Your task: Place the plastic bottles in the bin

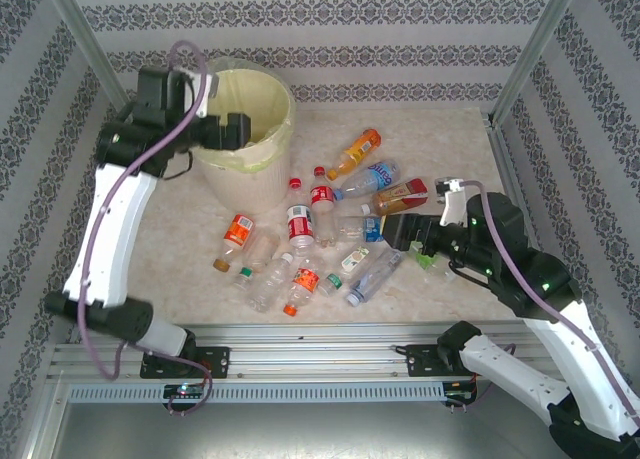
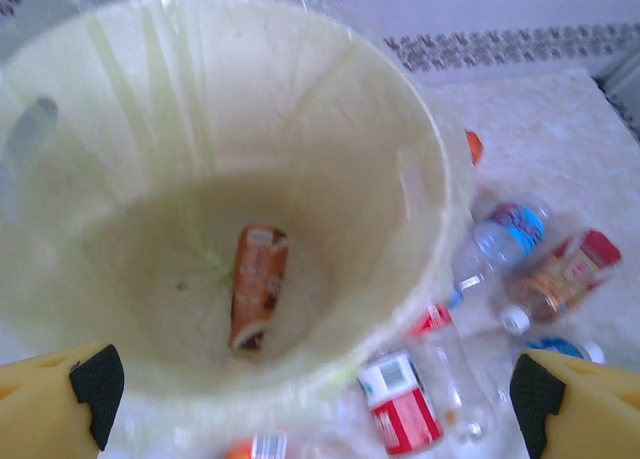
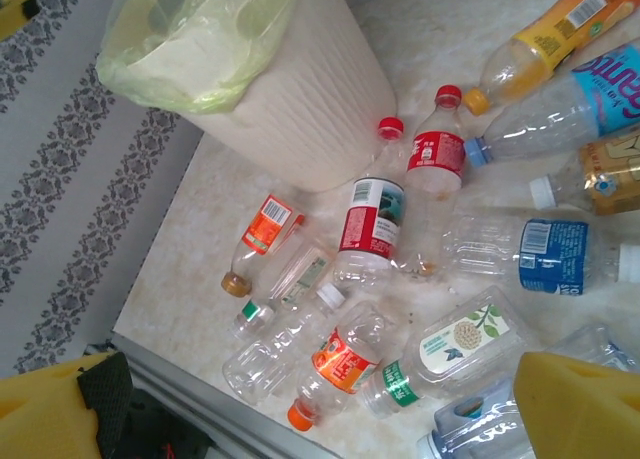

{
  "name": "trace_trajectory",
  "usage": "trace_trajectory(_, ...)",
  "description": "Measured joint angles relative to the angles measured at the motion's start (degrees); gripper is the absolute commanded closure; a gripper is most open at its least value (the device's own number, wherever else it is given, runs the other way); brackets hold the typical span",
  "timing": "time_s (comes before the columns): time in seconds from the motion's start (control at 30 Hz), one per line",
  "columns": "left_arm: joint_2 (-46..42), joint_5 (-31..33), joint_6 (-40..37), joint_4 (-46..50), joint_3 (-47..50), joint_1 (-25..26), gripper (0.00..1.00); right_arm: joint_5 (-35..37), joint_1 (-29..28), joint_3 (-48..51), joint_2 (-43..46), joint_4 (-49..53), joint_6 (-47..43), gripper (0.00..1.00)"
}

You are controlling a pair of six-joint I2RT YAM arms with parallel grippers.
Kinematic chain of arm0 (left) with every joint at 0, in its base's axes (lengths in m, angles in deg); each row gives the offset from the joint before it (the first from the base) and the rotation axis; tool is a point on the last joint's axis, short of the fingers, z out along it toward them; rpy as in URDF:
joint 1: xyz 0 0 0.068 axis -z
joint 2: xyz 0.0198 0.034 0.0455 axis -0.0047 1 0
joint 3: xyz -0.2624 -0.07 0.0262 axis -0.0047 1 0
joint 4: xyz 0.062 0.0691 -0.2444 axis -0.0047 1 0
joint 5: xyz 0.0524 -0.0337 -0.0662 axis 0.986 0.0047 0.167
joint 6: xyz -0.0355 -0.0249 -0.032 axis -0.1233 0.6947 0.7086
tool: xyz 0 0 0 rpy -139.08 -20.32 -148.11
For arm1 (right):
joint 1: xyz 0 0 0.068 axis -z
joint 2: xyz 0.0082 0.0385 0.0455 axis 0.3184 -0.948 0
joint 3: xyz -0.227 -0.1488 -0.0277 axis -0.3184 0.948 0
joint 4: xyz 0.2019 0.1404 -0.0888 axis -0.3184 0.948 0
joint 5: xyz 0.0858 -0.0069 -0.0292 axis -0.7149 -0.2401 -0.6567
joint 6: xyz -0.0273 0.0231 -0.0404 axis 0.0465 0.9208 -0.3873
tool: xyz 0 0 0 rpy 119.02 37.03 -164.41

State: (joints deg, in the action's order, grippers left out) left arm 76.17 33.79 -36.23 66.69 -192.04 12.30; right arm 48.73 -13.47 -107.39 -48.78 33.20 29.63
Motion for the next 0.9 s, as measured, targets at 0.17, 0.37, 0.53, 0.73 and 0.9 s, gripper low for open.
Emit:
trace_trajectory(0.17,-14.51,-1.73,2.47,-1.49,16.09,0.35,0.0,-2.05,-0.11,1.55,-0.2,-0.98,-0.15,0.02)
trace_trajectory(0.37,-25.53,-1.49,6.05,-1.44,33.48,0.42,0.0,-5.22,-0.87,3.85,-0.15,-2.99,-0.11,0.02)
trace_trajectory(0.53,-27.5,-0.83,9.2,-1.31,42.77,0.68,0.0,-6.08,-2.14,5.03,-0.57,-4.31,0.07,0.02)
trace_trajectory(0.73,-25.81,-0.42,11.45,-2.19,51.12,0.68,0.05,-6.03,-3.52,6.69,-0.52,-5.03,0.35,0.02)
trace_trajectory(0.9,-22.49,-0.17,11.82,-5.66,55.28,0.68,0.06,-6.03,-3.87,8.46,0.15,-5.27,0.55,0.02)
